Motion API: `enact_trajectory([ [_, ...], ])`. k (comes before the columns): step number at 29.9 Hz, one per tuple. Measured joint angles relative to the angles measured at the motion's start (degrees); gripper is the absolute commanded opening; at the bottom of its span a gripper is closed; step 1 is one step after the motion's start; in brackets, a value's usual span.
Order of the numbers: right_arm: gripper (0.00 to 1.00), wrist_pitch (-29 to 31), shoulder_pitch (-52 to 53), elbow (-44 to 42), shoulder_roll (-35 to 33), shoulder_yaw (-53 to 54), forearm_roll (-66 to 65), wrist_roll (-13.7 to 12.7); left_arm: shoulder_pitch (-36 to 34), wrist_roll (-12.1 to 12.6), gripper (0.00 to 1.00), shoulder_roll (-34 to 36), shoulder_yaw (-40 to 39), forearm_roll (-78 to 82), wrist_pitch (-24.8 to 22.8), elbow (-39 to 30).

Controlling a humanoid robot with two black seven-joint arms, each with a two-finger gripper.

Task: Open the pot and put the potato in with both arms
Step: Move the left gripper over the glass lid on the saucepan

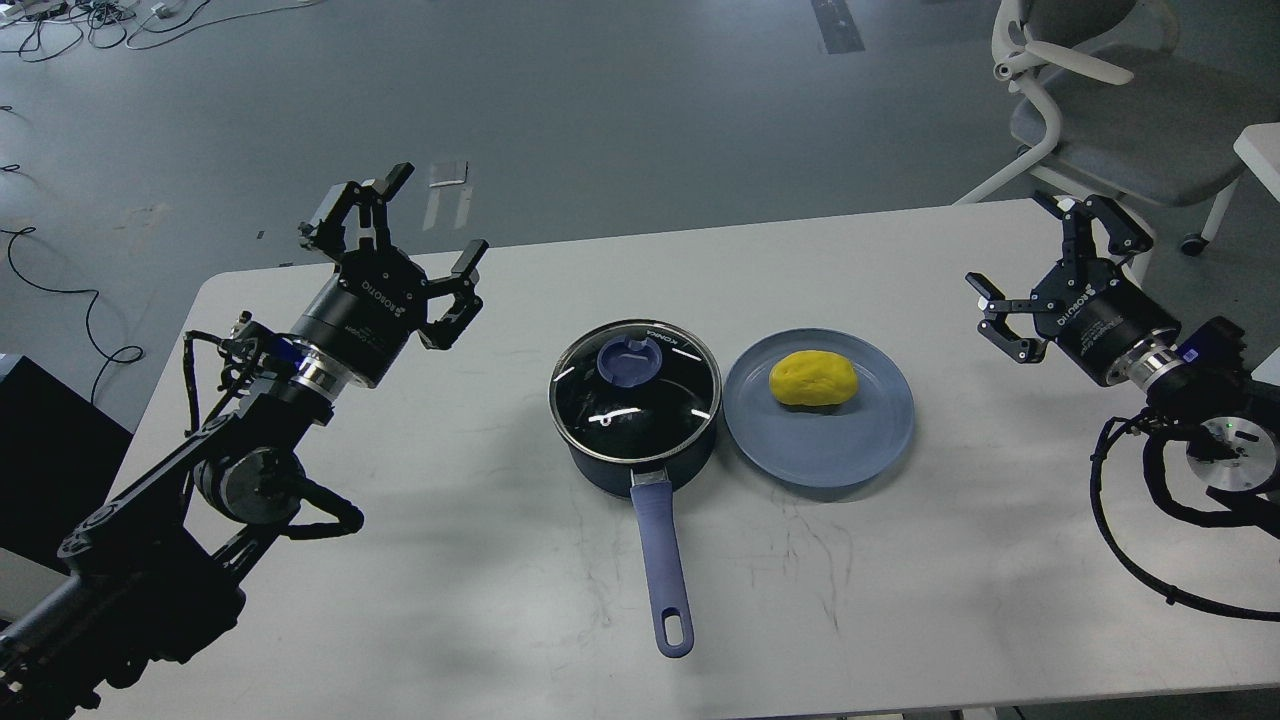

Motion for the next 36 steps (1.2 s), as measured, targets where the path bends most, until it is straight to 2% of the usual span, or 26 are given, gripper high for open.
enact_trajectory([
  [9,1.00,0.0,0.2,-0.2,0.4,-0.1,-0.1,0.0,-0.2,0.1,0.98,0.2,0.1,0.0,0.3,0.2],
  [18,1.00,0.0,0.3,-0.5,0.3,-0.2,-1.9,0.0,-1.7,0.8,0.98,3.4,0.2,0.0,-0.5,2.0],
  [22,1.00,0.0,0.4,-0.5,0.3,-0.2,-2.3,0.0,-3.2,1.6,0.98,4.2,0.1,2.1,-2.4,2.8],
  [25,1.00,0.0,0.4,-0.6,0.3,-0.2,-2.4,0.0,-5.4,1.7,0.98,4.6,-0.1,8.4,-2.9,1.2],
  [28,1.00,0.0,0.4,-0.6,0.3,-0.2,-2.4,0.0,-9.7,1.3,0.98,6.4,-0.4,21.4,-1.7,-1.8],
  [36,1.00,0.0,0.3,-0.6,0.1,-0.2,-2.5,0.0,-15.8,0.9,0.98,10.8,0.8,54.1,-1.2,-16.2],
])
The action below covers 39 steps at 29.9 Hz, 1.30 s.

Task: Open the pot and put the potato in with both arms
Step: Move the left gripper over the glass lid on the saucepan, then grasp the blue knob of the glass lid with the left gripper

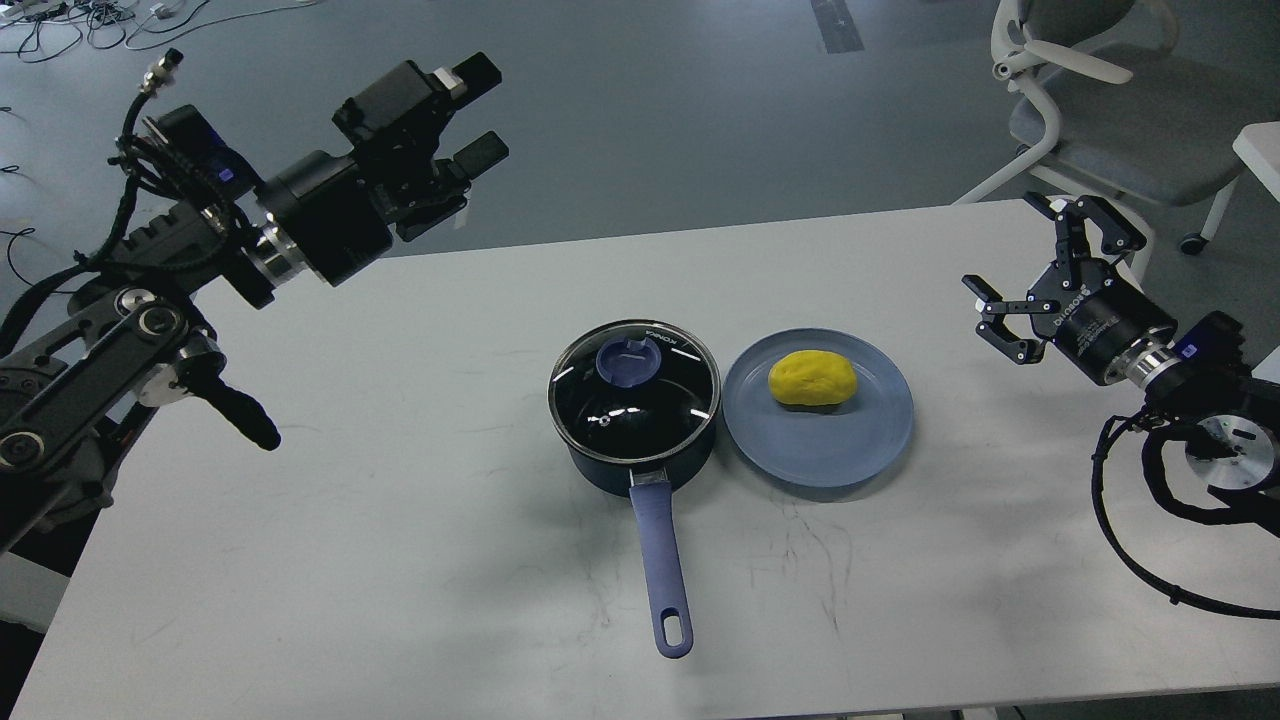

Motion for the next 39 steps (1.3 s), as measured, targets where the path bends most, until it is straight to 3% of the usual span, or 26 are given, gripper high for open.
enact_trajectory([
  [8,1.00,0.0,0.3,-0.1,0.2,0.0,-0.1,0.0,-0.3,-0.1,0.98,-1.0,5.0,40.3,0.8,-4.5],
  [14,1.00,0.0,0.0,-0.4,-0.2,0.0,-0.1,0.0,-0.5,0.1,0.98,-4.8,9.9,52.5,1.2,-2.2],
  [25,1.00,0.0,-0.5,-0.8,-0.2,0.0,-0.1,0.0,-1.4,0.2,0.98,-13.5,11.9,55.6,2.5,8.5],
  [39,1.00,0.0,-0.8,-1.1,0.2,0.0,-0.1,0.0,-0.9,0.4,0.98,-16.5,14.0,55.8,3.9,13.3],
])
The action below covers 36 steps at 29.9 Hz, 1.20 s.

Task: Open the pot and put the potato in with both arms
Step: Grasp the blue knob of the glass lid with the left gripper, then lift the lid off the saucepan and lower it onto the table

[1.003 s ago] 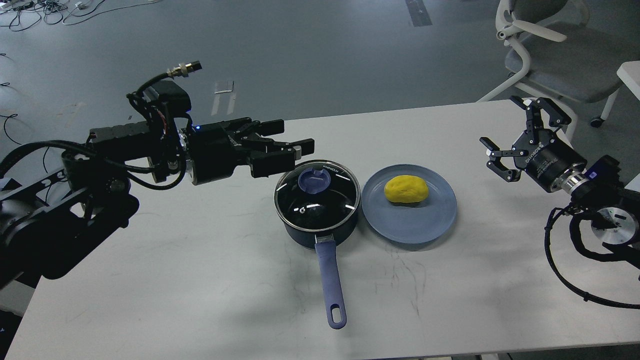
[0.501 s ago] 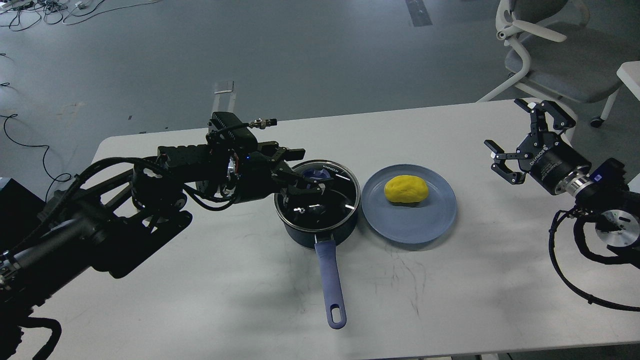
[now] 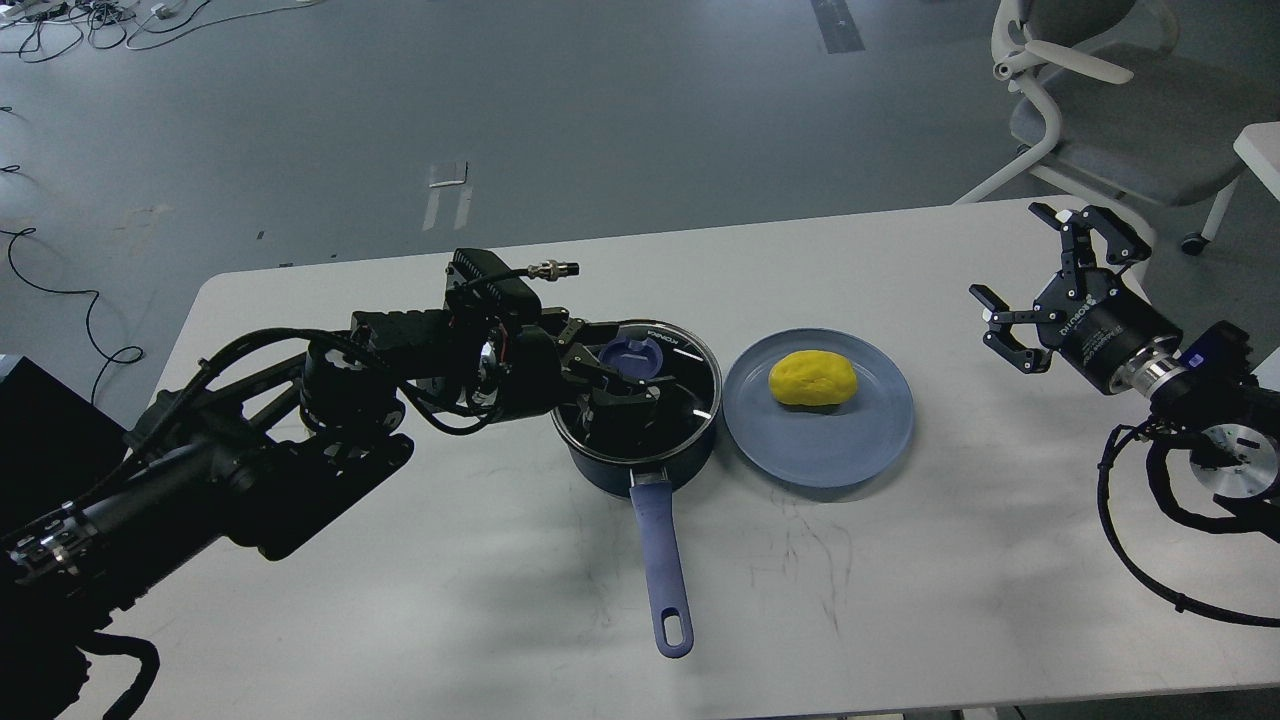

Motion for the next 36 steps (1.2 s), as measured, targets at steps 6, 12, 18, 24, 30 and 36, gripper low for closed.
enact_trajectory([
  [6,1.00,0.0,0.0,0.0,0.0,0.0,0.0,0.0,0.0,0.0,0.98,-0.7,0.0,0.0,0.7,1.8],
  [12,1.00,0.0,0.0,-0.1,0.0,-0.1,-0.1,0.0,0.1,-0.1,0.97,-0.9,1.1,0.0,1.1,2.1],
  [18,1.00,0.0,0.0,-0.1,0.0,-0.1,-0.1,0.0,0.2,-0.1,0.67,-0.8,1.6,0.0,1.3,2.2],
  [24,1.00,0.0,-0.1,-0.1,0.1,-0.1,-0.9,0.0,0.2,0.1,0.41,-0.8,1.6,-0.3,2.6,2.1],
  [30,1.00,0.0,-0.2,-0.1,0.2,-0.1,-2.1,0.0,0.2,0.4,0.27,-0.6,1.6,-0.2,3.7,2.1],
  [36,1.00,0.0,-0.3,-0.1,0.3,-0.1,-2.1,0.0,-1.2,0.3,0.29,1.8,1.4,-0.4,3.8,-0.4],
])
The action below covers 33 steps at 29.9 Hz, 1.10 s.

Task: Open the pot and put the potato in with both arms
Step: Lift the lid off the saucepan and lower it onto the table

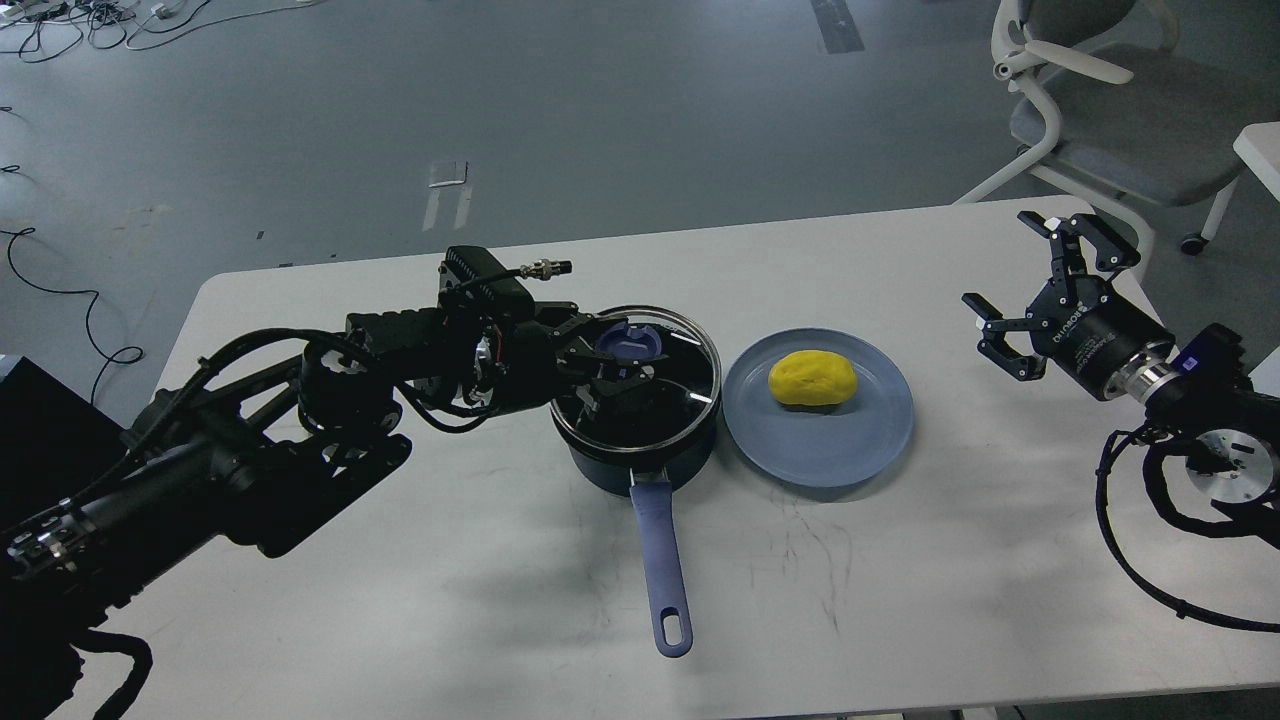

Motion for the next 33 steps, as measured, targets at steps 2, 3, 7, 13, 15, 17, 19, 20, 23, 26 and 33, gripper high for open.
enact_trajectory([
  [2,1.00,0.0,-0.1,0.0,0.0,0.0,0.0,0.0,-1.7,-0.3,0.29,2.4,0.0,-0.3,0.0,-1.0],
  [3,1.00,0.0,-0.1,0.0,0.0,0.0,0.0,0.0,-2.7,-0.5,0.29,4.1,0.0,-0.5,0.1,-1.6],
  [7,1.00,0.0,-0.1,0.0,-0.1,0.0,0.0,0.0,-3.6,-1.8,0.29,10.3,0.0,-1.7,0.4,-2.4],
  [13,1.00,0.0,-0.2,0.0,-0.2,0.0,-0.1,0.0,-1.1,-5.3,0.30,22.4,3.6,-4.3,6.6,-2.5],
  [15,1.00,0.0,-0.3,0.0,-0.1,0.0,-0.2,0.0,1.0,-5.9,0.30,25.7,5.6,-6.7,9.9,-2.2],
  [17,1.00,0.0,-0.4,0.0,-0.1,0.0,-0.6,0.0,3.4,-6.0,0.30,28.0,7.0,-8.3,12.9,-1.9],
  [19,1.00,0.0,-0.5,0.0,0.0,0.0,-0.8,0.0,5.7,-6.1,0.30,29.0,7.6,-9.0,15.2,-1.7],
  [20,1.00,0.0,-0.5,0.0,0.0,0.0,-0.8,0.0,7.0,-6.2,0.31,29.2,7.7,-9.2,16.2,-1.3],
  [23,1.00,0.0,-0.5,0.0,0.0,0.0,-0.9,0.0,10.6,-6.1,0.31,29.2,7.7,-9.4,18.8,0.8],
  [26,1.00,0.0,-0.5,0.0,0.0,0.0,-0.9,0.0,12.6,-6.2,0.31,28.1,7.4,-9.4,20.6,3.0],
  [33,1.00,0.0,-0.5,0.0,0.0,0.0,-1.2,0.0,13.8,-6.1,0.33,23.3,7.6,-9.7,23.4,9.5],
])
